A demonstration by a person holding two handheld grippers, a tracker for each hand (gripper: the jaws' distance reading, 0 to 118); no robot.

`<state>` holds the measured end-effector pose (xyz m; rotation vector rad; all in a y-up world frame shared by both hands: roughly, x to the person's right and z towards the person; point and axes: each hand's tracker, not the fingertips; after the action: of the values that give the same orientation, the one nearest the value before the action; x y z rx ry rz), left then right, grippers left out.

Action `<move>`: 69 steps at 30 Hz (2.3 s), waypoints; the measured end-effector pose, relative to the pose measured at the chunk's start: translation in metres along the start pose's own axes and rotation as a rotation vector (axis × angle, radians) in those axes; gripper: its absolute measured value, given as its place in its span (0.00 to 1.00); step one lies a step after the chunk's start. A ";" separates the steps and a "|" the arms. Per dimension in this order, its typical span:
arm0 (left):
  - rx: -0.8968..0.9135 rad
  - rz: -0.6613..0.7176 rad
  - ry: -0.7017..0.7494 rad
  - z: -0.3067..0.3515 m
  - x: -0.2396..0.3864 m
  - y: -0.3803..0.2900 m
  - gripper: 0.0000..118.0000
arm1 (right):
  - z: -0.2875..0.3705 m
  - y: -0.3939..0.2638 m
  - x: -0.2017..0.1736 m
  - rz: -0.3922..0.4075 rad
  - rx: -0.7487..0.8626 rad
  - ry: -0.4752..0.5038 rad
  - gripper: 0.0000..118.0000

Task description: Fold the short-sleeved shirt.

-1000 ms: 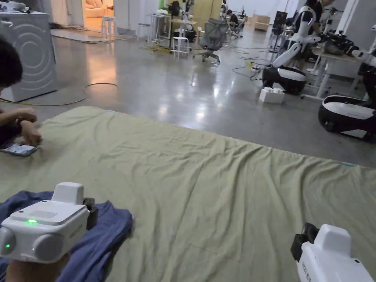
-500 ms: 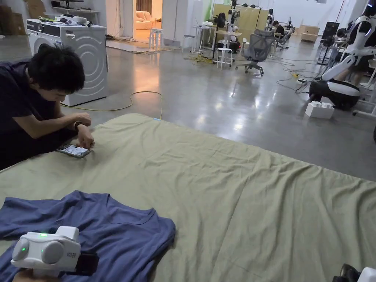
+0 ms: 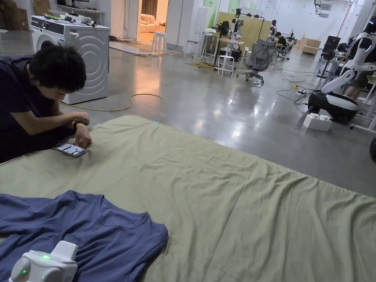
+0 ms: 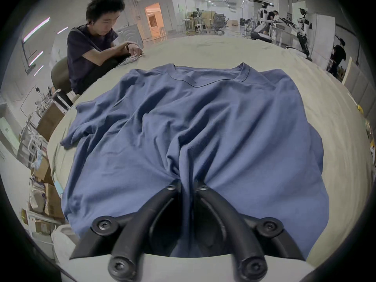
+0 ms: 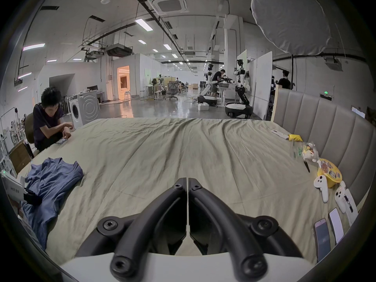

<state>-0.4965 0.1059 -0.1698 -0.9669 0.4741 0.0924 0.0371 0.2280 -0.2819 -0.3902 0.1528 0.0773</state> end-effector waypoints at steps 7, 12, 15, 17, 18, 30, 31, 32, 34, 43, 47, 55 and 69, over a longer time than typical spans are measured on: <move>0.180 0.014 -0.044 0.036 0.009 0.024 0.02 | 0.004 0.005 0.006 -0.001 0.034 -0.016 0.02; 0.335 0.071 -0.080 0.085 0.011 0.052 0.01 | 0.008 0.011 0.009 0.011 0.076 -0.017 0.02; 0.416 0.067 -0.097 0.110 0.015 0.078 0.01 | 0.010 0.016 0.013 0.013 0.088 -0.014 0.02; 0.478 0.079 -0.118 0.128 0.019 0.093 0.01 | 0.013 0.019 0.016 0.012 0.100 -0.017 0.02; 0.491 0.069 -0.134 0.138 0.022 0.104 0.01 | 0.015 0.021 0.018 0.012 0.108 -0.018 0.02; 0.707 -0.083 -0.431 0.258 0.136 0.173 0.01 | 0.040 0.035 0.052 0.011 0.174 -0.073 0.02; 0.713 -0.098 -0.475 0.267 0.152 0.175 0.01 | 0.043 0.035 0.055 0.012 0.178 -0.080 0.02; 0.719 -0.105 -0.509 0.274 0.169 0.176 0.01 | 0.046 0.035 0.059 0.017 0.184 -0.091 0.02; 0.719 -0.128 -0.561 0.283 0.198 0.176 0.01 | 0.051 0.035 0.067 0.021 0.191 -0.098 0.02; 0.588 -0.249 -0.791 0.273 0.340 0.133 0.01 | 0.069 0.029 0.104 -0.005 0.192 -0.157 0.02; 0.484 -0.291 -0.852 0.254 0.387 0.087 0.01 | 0.075 0.018 0.120 -0.026 0.179 -0.187 0.02; 0.362 -0.383 -0.883 0.221 0.426 0.012 0.41 | 0.078 0.000 0.133 -0.030 0.132 -0.202 0.02; 0.678 -0.187 -0.628 0.245 0.318 0.069 0.44 | 0.073 0.022 0.109 0.002 0.176 -0.162 0.02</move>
<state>-0.1468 0.3014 -0.2422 -0.2754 -0.1712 0.0553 0.1523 0.2815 -0.2414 -0.2072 -0.0003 0.0963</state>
